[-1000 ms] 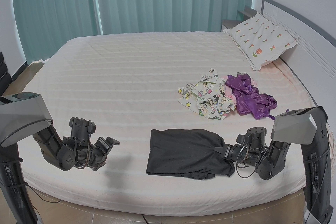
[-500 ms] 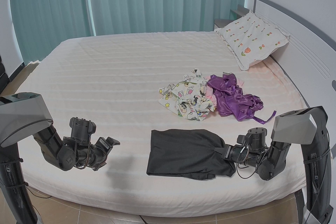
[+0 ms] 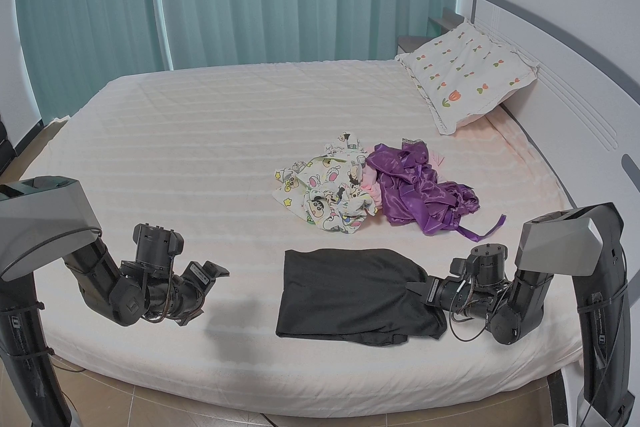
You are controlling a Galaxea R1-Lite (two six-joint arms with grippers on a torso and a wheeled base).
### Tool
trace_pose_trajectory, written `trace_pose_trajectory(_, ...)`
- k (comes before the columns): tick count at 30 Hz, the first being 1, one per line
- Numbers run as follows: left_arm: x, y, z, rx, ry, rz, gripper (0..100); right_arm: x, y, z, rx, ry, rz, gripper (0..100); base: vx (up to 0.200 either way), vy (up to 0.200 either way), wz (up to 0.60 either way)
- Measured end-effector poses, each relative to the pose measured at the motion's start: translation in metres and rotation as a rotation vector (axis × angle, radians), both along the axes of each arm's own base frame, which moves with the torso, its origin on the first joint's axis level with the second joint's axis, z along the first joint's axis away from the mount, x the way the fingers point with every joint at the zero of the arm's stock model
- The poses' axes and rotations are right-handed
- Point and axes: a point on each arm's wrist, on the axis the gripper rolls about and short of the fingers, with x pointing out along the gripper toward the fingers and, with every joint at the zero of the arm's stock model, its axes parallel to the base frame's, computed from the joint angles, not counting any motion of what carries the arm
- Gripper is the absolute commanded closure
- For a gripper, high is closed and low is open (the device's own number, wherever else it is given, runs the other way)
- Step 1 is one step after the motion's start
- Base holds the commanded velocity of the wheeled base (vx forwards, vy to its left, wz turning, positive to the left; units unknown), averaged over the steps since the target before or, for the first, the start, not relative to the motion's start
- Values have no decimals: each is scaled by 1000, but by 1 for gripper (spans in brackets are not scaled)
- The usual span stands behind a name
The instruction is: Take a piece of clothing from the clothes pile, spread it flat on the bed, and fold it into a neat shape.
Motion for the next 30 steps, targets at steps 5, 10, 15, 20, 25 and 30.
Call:
trace_pose_trajectory(5,0,0,0,0,-1,1,0,-1,2,-1,-1,1,6,0,0,0,0)
trace_pose_trajectory(10,0,0,0,0,0,0,0,3,-4,3,5,-24,-20,0,0,0,0)
trace_pose_trajectory(15,0,0,0,1,0,0,0,9,-23,8,8,-45,-76,0,0,0,0)
trace_pose_trajectory(20,0,-1,0,2,1,0,0,14,-43,13,7,-56,-132,0,0,0,0)
trace_pose_trajectory(25,0,-2,0,13,-4,5,0,15,-54,15,6,-56,-161,0,0,0,0)
trace_pose_trajectory(30,-2,-14,1,18,-26,-19,0,13,-54,15,3,-51,-161,0,0,0,0)
